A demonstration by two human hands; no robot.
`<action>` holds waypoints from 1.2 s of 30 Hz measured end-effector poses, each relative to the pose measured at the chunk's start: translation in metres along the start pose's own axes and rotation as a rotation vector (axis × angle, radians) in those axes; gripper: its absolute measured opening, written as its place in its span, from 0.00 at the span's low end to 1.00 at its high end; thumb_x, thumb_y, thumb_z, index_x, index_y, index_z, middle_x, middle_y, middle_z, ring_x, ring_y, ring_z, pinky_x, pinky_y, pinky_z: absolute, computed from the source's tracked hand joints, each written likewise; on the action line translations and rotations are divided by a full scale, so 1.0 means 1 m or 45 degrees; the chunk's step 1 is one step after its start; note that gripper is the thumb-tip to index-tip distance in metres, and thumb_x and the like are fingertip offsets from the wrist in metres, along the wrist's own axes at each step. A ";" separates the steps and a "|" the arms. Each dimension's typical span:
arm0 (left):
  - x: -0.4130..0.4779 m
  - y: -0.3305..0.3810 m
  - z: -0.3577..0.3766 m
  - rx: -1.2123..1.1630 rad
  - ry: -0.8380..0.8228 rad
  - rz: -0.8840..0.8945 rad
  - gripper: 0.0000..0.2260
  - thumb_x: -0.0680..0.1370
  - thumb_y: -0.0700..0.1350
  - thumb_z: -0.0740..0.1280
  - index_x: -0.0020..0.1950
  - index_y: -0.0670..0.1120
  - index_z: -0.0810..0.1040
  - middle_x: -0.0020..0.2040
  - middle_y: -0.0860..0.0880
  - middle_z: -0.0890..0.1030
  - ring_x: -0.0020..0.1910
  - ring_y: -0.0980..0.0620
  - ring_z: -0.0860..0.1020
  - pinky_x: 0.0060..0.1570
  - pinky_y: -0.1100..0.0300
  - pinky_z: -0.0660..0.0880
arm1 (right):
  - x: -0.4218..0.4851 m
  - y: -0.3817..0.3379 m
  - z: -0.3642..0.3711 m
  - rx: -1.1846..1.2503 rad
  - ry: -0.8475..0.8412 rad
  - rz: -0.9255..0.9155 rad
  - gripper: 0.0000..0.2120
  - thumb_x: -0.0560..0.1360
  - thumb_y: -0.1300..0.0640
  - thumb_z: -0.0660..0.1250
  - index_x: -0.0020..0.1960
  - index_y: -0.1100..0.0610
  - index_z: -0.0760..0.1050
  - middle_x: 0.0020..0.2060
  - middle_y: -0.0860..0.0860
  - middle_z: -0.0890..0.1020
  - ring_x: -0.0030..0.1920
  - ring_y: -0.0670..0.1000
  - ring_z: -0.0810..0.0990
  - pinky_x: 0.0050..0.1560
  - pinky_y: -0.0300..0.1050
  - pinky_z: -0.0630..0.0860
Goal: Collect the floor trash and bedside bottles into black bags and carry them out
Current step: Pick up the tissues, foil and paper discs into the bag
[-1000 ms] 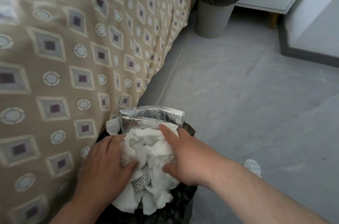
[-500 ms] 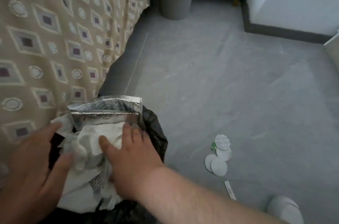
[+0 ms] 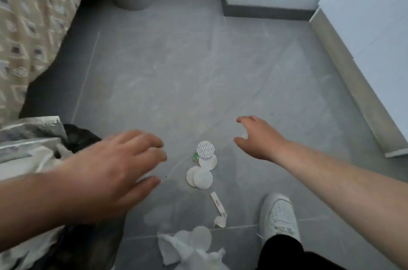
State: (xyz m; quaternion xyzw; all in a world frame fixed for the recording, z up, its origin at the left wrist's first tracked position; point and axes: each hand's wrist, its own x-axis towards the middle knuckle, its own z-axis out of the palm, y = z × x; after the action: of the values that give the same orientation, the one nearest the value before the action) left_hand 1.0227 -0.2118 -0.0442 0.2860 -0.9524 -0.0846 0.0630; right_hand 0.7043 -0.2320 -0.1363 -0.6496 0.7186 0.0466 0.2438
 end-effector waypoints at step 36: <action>-0.061 0.104 0.306 0.270 -0.275 -0.101 0.13 0.78 0.35 0.46 0.42 0.46 0.68 0.40 0.44 0.85 0.34 0.46 0.84 0.19 0.61 0.70 | -0.001 -0.047 0.170 -0.662 -0.290 -0.493 0.23 0.76 0.66 0.55 0.70 0.64 0.54 0.64 0.78 0.61 0.59 0.72 0.69 0.50 0.62 0.76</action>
State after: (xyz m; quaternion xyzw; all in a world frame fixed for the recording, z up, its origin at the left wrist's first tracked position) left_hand 0.9661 -0.0538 -0.3268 0.3175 -0.9453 -0.0161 -0.0738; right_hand 0.7983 -0.1728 -0.2731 -0.8049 0.5143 0.2532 0.1533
